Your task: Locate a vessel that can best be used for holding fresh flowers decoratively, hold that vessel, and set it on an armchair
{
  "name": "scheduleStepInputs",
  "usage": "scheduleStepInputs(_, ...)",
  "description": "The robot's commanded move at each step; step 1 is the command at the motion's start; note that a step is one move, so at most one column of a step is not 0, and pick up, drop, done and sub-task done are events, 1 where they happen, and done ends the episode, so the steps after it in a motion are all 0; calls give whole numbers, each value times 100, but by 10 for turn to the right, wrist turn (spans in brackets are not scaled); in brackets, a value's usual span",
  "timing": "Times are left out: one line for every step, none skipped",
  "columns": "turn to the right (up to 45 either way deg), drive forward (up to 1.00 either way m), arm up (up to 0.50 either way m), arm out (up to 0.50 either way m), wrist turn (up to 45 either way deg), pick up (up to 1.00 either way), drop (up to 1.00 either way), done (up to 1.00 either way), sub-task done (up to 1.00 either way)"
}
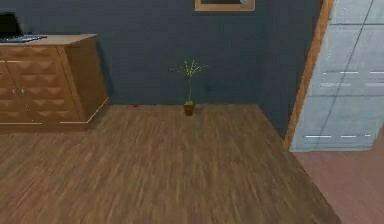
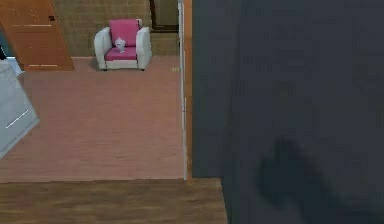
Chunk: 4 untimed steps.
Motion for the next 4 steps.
scheduleStepInputs(0,15,0,0,0,0,0,0,0)
scheduleStepInputs(450,0,0,0,0,0,0,0,0)
scheduleStepInputs(180,0,0,0,0,0,0,0,0)
scheduleStepInputs(0,100,0,0,0,0,0,0,0)
